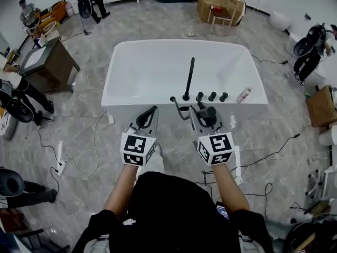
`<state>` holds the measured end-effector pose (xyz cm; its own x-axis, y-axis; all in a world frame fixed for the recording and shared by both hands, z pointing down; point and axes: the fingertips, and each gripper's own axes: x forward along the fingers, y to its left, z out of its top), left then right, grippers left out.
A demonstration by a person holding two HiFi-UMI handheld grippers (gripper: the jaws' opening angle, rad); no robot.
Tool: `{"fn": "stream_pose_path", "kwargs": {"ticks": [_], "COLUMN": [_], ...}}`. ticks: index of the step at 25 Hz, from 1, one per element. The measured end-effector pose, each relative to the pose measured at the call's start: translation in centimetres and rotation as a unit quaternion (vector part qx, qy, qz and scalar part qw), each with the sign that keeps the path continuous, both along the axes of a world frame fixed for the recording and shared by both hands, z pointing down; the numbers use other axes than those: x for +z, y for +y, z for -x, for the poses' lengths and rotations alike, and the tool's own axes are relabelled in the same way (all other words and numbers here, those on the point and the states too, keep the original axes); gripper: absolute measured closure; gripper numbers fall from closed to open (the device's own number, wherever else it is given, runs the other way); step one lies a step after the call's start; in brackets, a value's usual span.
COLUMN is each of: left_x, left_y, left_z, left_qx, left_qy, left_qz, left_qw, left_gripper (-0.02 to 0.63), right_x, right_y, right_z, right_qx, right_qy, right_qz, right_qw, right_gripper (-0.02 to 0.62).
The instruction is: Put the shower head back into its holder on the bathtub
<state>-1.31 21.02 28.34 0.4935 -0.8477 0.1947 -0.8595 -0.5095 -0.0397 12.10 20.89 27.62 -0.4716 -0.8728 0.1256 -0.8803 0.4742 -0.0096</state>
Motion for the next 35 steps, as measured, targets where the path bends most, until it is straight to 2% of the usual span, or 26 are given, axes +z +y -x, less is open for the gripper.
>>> {"fn": "stream_pose_path", "kwargs": {"ticks": [11, 19, 29, 35], "left_x": [-1.2, -1.4, -0.1, 1.9], "left_y": [-10.7, -17.4, -24.4, -26.2], "left_z": [3.9, 8.0, 9.5, 9.8], "left_qx": [0.008, 0.02, 0.062, 0.081], "left_qy": [0.026, 0.02, 0.024, 0.027], "left_qz": [-0.001, -0.007, 0.02, 0.045], "left_qw": [0.9996, 0.9996, 0.9976, 0.9953], "left_gripper": [0.592, 0.591, 0.592, 0.591], "right_x": [-1.0, -1.6, 0.1, 2.3], "right_y": [-11.0, -17.3, -23.5, -25.2], "right_z": [3.6, 7.0, 9.0, 9.6], "right_qx": [0.014, 0.039, 0.073, 0.087], "right_qy": [0.0, 0.012, 0.022, 0.022], "right_qz": [0.012, 0.011, 0.031, 0.056], "right_qw": [1.0, 0.999, 0.997, 0.994], "right_gripper": [0.477, 0.479, 0.479, 0.48]}}
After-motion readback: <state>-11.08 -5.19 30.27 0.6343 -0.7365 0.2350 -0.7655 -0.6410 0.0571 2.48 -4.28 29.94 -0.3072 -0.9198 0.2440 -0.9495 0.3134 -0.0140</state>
